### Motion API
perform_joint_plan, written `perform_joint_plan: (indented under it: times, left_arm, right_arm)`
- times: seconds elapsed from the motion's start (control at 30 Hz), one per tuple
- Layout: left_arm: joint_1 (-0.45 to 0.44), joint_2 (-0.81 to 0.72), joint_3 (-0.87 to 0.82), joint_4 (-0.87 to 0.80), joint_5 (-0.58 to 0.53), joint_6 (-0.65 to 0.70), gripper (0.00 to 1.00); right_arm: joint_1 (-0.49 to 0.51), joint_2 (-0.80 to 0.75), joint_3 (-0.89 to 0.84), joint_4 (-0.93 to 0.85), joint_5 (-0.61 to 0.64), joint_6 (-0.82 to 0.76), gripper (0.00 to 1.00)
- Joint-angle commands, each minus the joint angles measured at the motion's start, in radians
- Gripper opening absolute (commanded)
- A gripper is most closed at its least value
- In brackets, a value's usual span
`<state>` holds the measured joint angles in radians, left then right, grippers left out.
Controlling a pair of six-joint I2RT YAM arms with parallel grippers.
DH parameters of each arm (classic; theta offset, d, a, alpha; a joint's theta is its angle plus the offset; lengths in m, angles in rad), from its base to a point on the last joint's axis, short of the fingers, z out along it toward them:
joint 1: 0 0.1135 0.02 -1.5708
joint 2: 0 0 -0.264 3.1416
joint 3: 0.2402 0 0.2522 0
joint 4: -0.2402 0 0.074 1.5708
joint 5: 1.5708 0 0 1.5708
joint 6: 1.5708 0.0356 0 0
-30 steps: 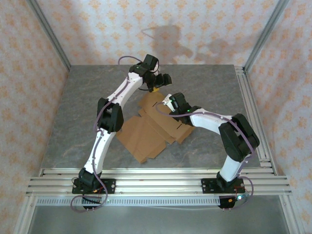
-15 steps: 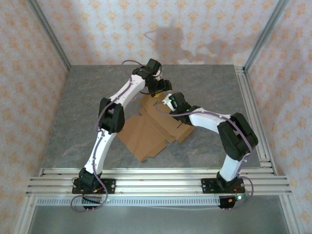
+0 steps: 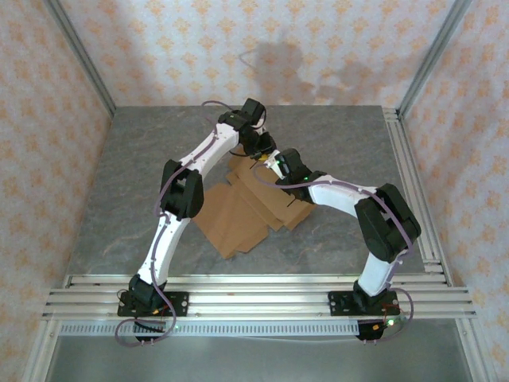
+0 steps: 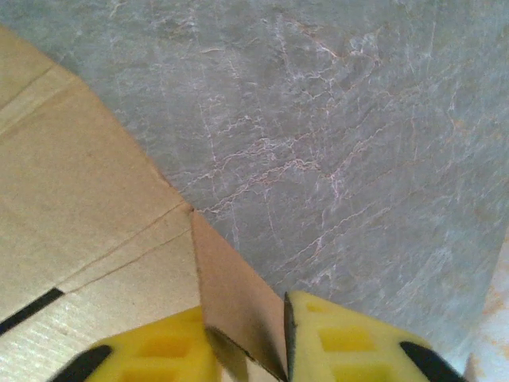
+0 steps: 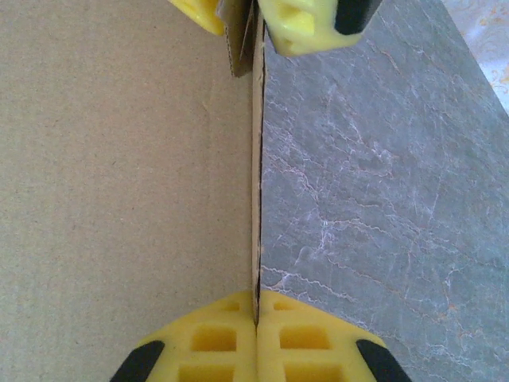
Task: Fold the paper box
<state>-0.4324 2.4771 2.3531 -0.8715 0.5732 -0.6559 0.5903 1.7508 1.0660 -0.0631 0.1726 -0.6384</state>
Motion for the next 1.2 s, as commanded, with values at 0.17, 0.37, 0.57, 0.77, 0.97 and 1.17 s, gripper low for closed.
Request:
perform_joint_plan:
  times: [0.17,0.37,0.57,0.77,0.97,1.17]
  left_arm:
    - [-0.017,-0.059,-0.007,-0.015,0.027,-0.005,0.22]
    - [-0.016,-0.064,-0.011,-0.009,0.024,-0.007,0.44]
    - [-0.016,-0.068,-0.015,-0.014,0.023,-0.004,0.19]
    - [-0.015,-0.117,-0.059,0.004,-0.024,0.012,0.48]
    - [0.003,-0.256,-0.209,0.052,-0.139,0.045,0.79]
    - [0.029,-0.425,-0.449,0.143,-0.227,0.106,0.98]
  right_arm:
    - [0.003,0.005,0.025,0.016,0.012,-0.009,0.00]
    - [0.003,0.003,0.022,0.013,0.015,-0.007,0.00]
    - [0.002,0.006,0.021,0.013,0.015,-0.008,0.00]
    - [0.001,0.004,0.016,0.013,0.021,-0.001,0.00]
    - [-0.008,-0.008,-0.004,0.019,0.017,0.011,0.00]
    - [-0.017,-0.017,-0.014,0.020,0.016,0.017,0.00]
